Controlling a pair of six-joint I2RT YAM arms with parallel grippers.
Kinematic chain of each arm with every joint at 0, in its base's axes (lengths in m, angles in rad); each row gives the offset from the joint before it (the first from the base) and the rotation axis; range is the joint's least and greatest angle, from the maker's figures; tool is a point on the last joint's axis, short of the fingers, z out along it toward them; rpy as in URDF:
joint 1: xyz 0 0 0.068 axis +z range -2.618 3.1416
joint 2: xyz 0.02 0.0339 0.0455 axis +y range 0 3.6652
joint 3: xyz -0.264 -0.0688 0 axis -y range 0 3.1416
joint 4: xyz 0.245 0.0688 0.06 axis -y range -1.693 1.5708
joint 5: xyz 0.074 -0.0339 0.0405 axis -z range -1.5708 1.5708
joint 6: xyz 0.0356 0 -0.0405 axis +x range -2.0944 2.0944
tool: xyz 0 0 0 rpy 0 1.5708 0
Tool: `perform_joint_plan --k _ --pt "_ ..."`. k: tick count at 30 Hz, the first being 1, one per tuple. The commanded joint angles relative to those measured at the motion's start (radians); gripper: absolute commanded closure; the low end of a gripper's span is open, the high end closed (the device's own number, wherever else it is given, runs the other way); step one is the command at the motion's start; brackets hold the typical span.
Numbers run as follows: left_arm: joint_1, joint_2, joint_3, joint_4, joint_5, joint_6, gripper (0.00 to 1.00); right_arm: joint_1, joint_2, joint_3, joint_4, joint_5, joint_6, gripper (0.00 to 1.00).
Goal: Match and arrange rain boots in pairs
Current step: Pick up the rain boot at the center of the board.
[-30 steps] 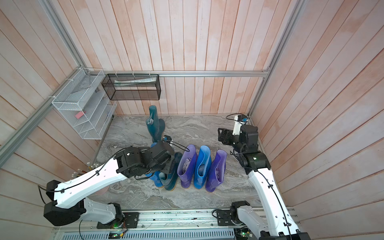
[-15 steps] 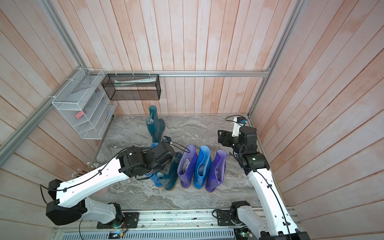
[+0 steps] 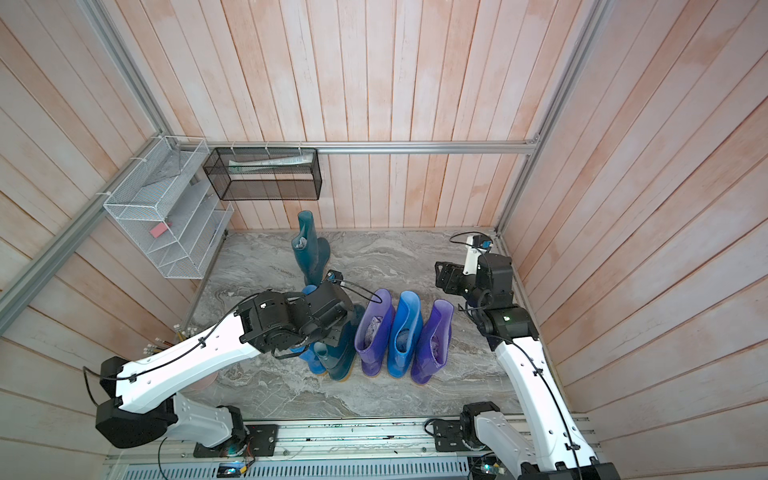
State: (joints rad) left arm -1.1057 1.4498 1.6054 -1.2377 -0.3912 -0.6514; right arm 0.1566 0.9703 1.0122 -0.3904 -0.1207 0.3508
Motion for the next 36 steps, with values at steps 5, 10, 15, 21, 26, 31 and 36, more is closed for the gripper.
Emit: perform_joint_plan --k 5,10,15,21,26,31,36 --pt "0.008 0.033 0.106 0.04 -0.085 0.012 1.0 0.005 -0.027 -0.009 -0.008 0.014 -0.004 0.23" --pt "0.024 0.037 0.149 0.047 -0.098 0.023 1.0 0.004 -0.035 -0.01 -0.015 0.015 -0.004 0.23" --pt "0.039 0.036 0.172 0.081 -0.098 0.046 1.0 0.004 -0.032 -0.011 -0.015 0.016 -0.004 0.23" --pt "0.073 0.052 0.214 0.123 -0.099 0.084 1.0 0.005 -0.027 -0.006 -0.01 0.007 -0.001 0.23" --pt "0.137 0.079 0.235 0.206 -0.058 0.137 1.0 0.005 -0.024 -0.001 -0.016 0.0 0.002 0.23" --pt "0.22 0.122 0.266 0.304 -0.014 0.192 1.0 0.004 -0.026 0.007 -0.027 0.0 -0.003 0.23" --pt "0.305 0.157 0.291 0.414 0.03 0.23 1.0 0.005 -0.029 0.008 -0.035 -0.006 -0.002 0.23"
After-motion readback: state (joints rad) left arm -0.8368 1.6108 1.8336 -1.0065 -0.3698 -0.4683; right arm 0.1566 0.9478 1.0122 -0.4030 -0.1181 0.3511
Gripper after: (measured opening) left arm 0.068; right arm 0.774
